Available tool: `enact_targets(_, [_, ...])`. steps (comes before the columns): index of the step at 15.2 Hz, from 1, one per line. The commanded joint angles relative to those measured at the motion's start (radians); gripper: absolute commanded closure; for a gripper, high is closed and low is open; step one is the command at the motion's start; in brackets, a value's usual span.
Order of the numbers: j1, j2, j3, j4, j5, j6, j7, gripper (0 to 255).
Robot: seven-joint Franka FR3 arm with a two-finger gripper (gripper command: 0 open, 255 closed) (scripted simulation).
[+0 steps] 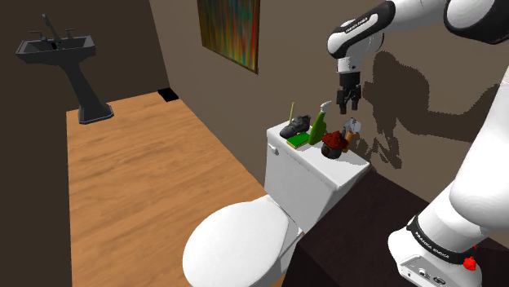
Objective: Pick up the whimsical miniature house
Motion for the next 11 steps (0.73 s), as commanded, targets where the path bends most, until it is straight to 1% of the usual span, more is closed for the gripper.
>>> enact_targets(1, [-0.021,0.092,0.000,0.062,0.017,-0.007,-0.032,0])
enact_targets(4, [-0.055,0.210,0.004,0.148,0.032,-0.022,-0.070,0])
enact_targets(11, [-0.063,0.263,0.014,0.127,0.049,0.049,-0.073,0])
